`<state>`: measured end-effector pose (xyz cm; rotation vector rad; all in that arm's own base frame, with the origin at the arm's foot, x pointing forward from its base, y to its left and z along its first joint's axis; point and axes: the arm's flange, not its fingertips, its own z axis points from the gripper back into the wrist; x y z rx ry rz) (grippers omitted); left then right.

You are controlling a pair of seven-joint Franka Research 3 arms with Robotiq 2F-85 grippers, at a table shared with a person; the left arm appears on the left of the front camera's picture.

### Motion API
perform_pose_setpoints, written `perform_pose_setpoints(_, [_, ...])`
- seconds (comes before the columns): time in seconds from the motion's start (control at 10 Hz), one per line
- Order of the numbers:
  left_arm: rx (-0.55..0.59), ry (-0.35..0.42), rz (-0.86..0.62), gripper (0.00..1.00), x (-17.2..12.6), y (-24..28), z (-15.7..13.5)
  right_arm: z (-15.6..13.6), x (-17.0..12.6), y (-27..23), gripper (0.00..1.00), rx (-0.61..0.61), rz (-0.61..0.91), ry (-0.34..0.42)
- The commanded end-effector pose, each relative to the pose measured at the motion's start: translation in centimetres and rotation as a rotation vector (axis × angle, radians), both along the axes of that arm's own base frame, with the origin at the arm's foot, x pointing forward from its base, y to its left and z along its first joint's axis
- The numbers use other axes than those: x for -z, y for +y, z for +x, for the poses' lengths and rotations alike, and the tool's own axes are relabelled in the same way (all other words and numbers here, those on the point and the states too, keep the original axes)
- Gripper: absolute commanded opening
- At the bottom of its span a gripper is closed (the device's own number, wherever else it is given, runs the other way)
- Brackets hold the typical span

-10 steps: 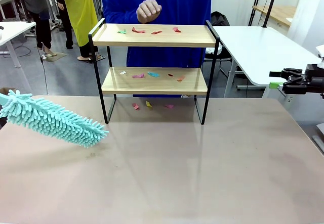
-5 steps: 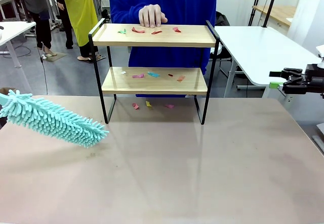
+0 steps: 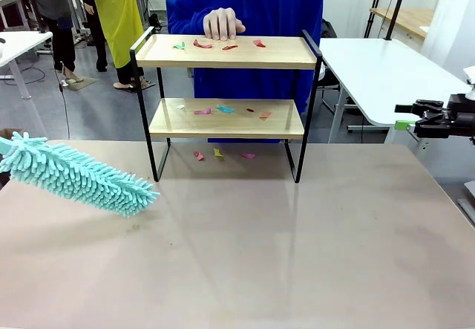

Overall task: Clean the shelf.
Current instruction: Clean the specific section of the Shelf indicated by the human with the Duster.

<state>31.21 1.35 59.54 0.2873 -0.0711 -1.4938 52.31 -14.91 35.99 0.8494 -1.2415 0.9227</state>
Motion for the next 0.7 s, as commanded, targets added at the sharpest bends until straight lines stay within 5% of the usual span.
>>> perform_pose_setpoints(0.0, [0.000,-0.006,0.004,0.13,-0.1,0.1,0.0,0.1,-0.4,0.2,1.00,0.008,-0.014,0.018])
perform_pose_setpoints(0.3, [0.000,0.000,0.000,0.13,0.0,0.0,0.0,0.1,-0.4,0.2,1.00,0.008,-0.014,0.018])
perform_pose_setpoints(0.4, [0.024,-0.018,-0.228,0.13,-2.3,1.0,-1.6,0.1,-0.4,0.2,1.00,0.008,-0.014,0.018])
perform_pose_setpoints(0.6, [0.071,-0.043,-0.367,0.13,-5.7,0.5,-3.5,0.1,-0.4,0.2,1.00,0.008,-0.014,0.018])
